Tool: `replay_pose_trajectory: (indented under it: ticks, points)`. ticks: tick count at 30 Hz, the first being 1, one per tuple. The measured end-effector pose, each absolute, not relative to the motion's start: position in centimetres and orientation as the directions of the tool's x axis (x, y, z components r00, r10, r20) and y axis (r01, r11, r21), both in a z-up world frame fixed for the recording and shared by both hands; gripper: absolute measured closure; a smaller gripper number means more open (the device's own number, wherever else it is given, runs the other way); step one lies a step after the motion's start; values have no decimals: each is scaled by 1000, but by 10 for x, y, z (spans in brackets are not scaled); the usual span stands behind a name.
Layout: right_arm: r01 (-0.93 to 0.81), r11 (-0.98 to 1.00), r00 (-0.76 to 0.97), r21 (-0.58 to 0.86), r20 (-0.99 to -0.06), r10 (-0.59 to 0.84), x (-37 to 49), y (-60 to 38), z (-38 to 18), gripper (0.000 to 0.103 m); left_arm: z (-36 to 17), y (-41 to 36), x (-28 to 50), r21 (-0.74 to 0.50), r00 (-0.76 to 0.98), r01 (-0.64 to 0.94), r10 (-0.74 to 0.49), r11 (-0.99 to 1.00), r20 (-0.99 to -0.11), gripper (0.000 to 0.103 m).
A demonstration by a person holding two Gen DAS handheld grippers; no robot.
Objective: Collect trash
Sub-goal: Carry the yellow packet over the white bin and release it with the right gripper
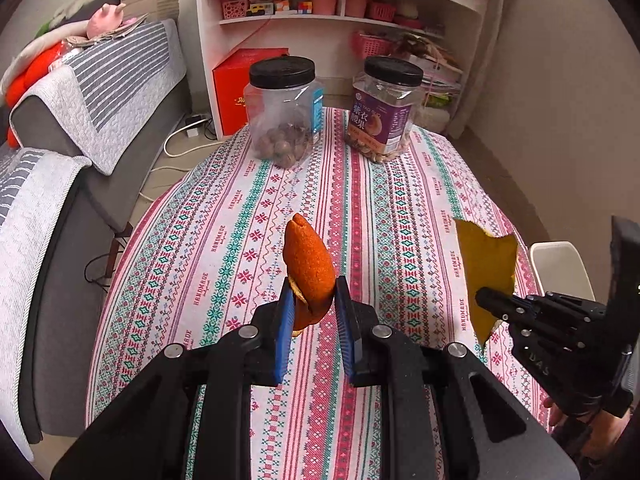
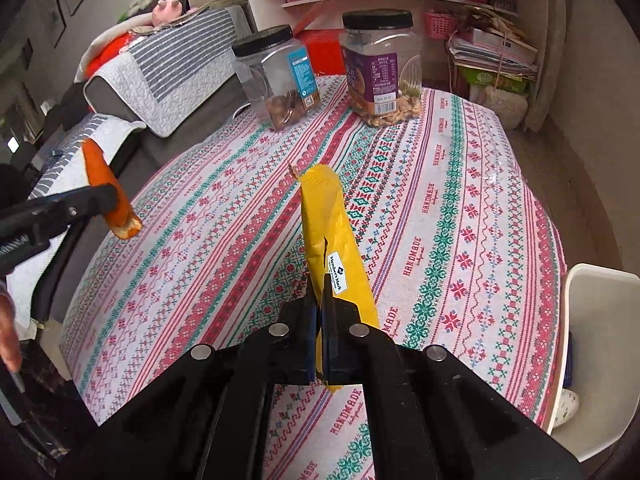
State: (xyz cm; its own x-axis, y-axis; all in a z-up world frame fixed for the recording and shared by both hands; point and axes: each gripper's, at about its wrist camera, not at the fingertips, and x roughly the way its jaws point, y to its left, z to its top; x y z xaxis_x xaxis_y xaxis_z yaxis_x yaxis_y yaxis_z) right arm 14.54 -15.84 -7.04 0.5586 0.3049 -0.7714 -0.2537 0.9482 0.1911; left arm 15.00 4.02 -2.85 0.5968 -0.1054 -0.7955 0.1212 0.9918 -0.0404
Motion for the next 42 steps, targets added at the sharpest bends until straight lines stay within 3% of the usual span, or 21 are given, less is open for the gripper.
replay_pose_trajectory:
  ticks: [9, 24, 42]
  points:
    - [-260, 952, 651, 164, -698, 298, 118, -197, -30, 102, -14, 3, 148, -35, 634, 157, -128, 987, -763, 83]
    - [-148, 970, 738, 193, -631, 238, 104, -266, -19, 102, -15, -75, 149, 2, 648, 258, -171, 966, -742, 83]
    - [63, 980, 790, 191, -609, 68, 73, -365, -14, 102, -15, -147, 143, 14, 629, 365, -236, 931, -740, 83]
